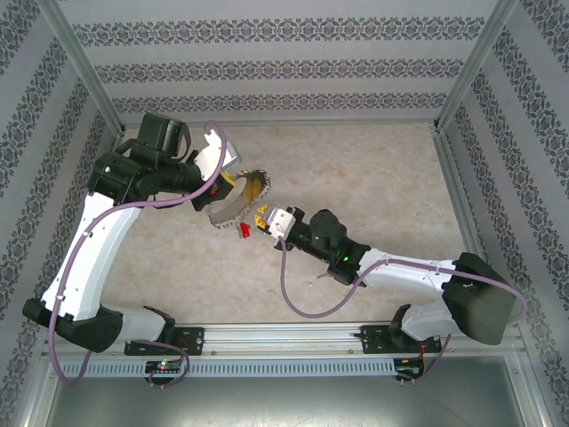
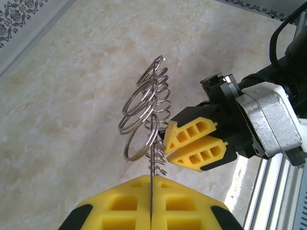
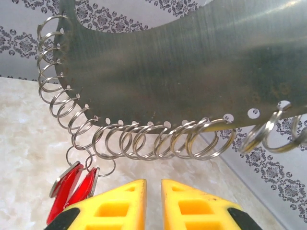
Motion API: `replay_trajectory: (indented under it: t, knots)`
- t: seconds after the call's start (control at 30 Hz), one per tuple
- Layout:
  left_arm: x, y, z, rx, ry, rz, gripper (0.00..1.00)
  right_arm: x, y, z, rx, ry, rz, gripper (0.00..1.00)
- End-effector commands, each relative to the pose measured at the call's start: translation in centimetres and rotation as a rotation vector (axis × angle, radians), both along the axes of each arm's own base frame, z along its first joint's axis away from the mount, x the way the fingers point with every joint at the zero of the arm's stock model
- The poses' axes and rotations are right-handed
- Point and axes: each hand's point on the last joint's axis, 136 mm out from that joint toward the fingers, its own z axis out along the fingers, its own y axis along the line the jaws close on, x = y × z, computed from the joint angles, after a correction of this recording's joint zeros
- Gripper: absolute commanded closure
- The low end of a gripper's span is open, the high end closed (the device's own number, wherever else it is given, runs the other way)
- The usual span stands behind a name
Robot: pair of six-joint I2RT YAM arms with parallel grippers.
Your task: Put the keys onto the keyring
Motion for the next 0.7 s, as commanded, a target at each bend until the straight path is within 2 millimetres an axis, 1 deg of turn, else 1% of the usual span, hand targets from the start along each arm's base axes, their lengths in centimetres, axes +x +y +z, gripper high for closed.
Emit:
replay_trajectory:
  t: [0.0,0.1,0.23,0.3,0.4,0.43,0.67]
  knots:
    - [-0.2,-0.1,0.6,0.009,-0.034,-0.009,1.0,-0.3,0.5,1.8,0.04,-0.021,0.007,0.84]
    - [0.6,0.9,-1.1,0.12,0.028,0.028,1.0,0.0,0.3,2.0,0.056,-0.022,-0.015,0.84]
    - [1.9,2.9,-3.9,0.34,0.135,0.103,1.0,-0.2,-0.4,1.0,0.049,0.001,-0.021,0.84]
    - [2.1,3.2,-4.0,0.388,0.173,0.121,1.0,-0.2,-0.6,0.7,0.048,0.01,-0.026,0.84]
    - [1.9,2.7,-3.6,0.385,0.169,0.099,1.0,-0.2,-0.6,0.0,0.043,0.028,-0.025,0.84]
    - [1.9,2.5,-3.5,0.387,0.168,0.097,1.0,-0.2,-0.5,0.4,0.062,0.025,-0.017,0.84]
    - [1.1,1.7,-3.1,0.407,0.172,0.072,1.0,-0.3,0.9,0.3,0.096,0.037,0.012,0.84]
